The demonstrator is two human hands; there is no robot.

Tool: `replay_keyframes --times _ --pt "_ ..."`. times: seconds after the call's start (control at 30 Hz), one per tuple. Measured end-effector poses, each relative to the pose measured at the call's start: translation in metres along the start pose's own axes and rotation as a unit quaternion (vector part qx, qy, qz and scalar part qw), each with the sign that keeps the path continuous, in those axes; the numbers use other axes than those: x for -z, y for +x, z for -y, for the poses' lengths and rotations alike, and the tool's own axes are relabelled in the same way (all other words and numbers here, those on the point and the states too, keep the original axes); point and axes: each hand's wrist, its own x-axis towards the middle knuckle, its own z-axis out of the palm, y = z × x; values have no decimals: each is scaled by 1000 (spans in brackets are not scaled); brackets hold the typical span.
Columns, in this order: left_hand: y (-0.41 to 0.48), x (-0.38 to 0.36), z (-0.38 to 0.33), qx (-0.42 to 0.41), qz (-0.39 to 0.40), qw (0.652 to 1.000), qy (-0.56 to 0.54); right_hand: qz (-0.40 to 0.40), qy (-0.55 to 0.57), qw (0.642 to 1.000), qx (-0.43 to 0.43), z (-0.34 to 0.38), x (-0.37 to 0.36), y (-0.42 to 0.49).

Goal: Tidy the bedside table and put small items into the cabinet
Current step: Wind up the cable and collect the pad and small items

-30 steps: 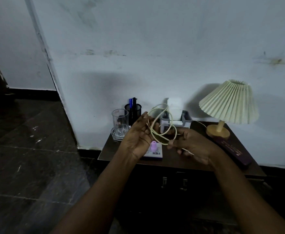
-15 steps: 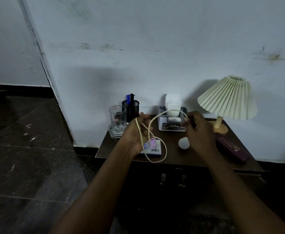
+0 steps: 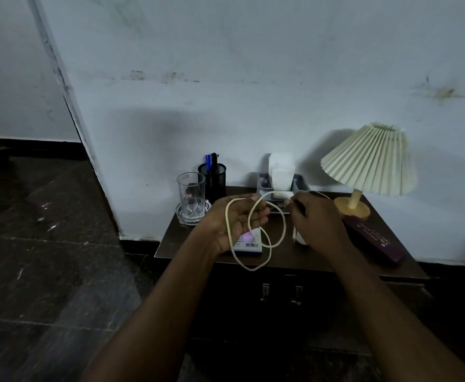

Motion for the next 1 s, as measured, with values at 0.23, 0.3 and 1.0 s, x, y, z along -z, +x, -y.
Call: replay_keyframes --times 0.23,0.3,1.0 --pt "-11 4 -13 94 87 991 -46 -65 32 997 -29 -3 3 2" --pt "-10 4 -13 86 85 992 27 -82 22 996 -16 -4 6 1" --pt "-1 -16 5 -123 -3 992 4 235 540 744 -316 14 4 -5"
